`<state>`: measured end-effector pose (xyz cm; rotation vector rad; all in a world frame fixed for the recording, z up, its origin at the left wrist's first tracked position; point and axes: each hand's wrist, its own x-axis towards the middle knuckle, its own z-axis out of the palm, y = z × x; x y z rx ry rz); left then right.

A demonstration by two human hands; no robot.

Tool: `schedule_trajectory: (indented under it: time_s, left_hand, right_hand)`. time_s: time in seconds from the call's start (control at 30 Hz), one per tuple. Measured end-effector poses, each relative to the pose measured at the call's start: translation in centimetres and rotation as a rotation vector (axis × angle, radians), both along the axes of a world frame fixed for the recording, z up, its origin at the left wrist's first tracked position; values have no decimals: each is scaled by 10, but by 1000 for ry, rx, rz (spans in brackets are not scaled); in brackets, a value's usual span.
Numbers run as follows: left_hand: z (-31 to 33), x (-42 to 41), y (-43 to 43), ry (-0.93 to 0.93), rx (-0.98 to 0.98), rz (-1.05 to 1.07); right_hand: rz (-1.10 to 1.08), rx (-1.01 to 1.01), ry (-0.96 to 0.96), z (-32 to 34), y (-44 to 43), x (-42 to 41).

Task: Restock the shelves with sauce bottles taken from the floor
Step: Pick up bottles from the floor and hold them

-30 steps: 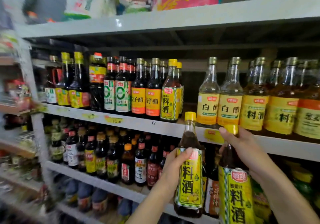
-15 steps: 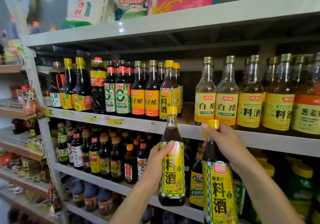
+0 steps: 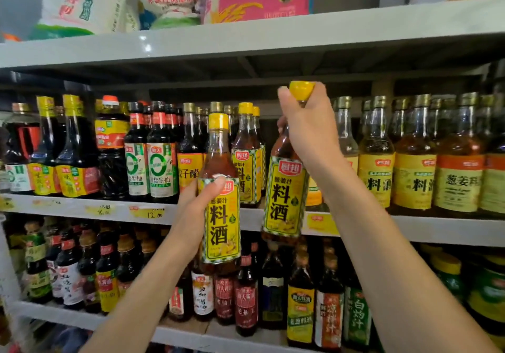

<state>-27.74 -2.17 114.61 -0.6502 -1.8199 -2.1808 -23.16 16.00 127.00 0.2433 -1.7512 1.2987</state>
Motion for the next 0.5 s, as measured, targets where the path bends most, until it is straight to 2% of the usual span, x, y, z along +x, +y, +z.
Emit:
schedule_trajectory:
  time_s: [0.1,0.3,0.5]
  left_hand:
    - [8,-17,-10,30,22,-23]
    - [7,-49,-25,49,30,-106]
    - [5,-74,-22,52,5,-183]
  right_hand:
    - [-106,75,50,20,-15,-26]
    - [-308,164,11,31,-20,-73]
    - [-376,206,21,20,-9,-106]
